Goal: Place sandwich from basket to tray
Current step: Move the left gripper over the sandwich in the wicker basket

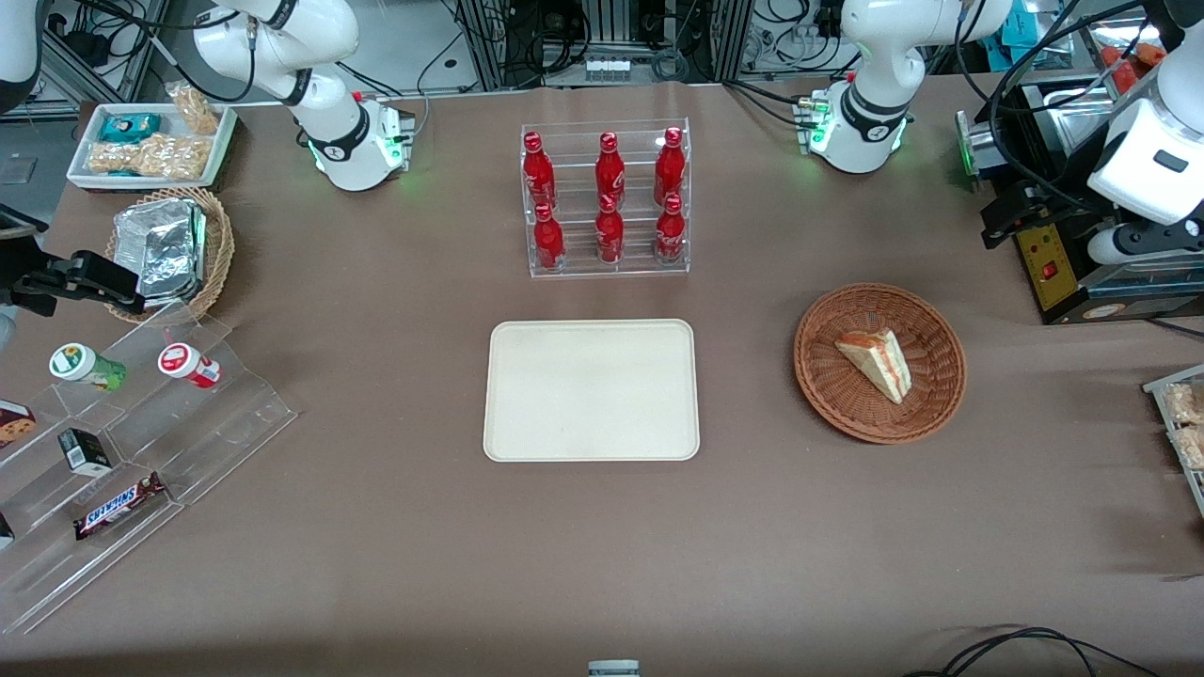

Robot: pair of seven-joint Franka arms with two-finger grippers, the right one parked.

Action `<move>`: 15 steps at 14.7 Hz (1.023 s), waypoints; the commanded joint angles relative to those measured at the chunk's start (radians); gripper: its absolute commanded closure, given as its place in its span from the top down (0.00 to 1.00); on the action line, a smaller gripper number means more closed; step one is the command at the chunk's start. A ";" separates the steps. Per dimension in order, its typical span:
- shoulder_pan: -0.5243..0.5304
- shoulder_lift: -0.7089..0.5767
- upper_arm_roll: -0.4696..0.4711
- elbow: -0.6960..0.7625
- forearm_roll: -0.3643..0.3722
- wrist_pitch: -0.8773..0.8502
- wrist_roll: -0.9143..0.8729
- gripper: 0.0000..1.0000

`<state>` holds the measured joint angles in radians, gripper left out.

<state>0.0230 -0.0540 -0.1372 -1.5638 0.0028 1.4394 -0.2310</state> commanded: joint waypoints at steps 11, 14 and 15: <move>0.005 0.086 0.007 -0.367 0.006 0.364 -0.212 1.00; 0.005 0.150 0.007 -0.465 0.000 0.559 -0.408 1.00; 0.005 0.164 0.007 -0.504 0.000 0.617 -0.462 1.00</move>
<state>0.0269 0.1043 -0.1286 -2.0072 0.0027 1.9718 -0.5787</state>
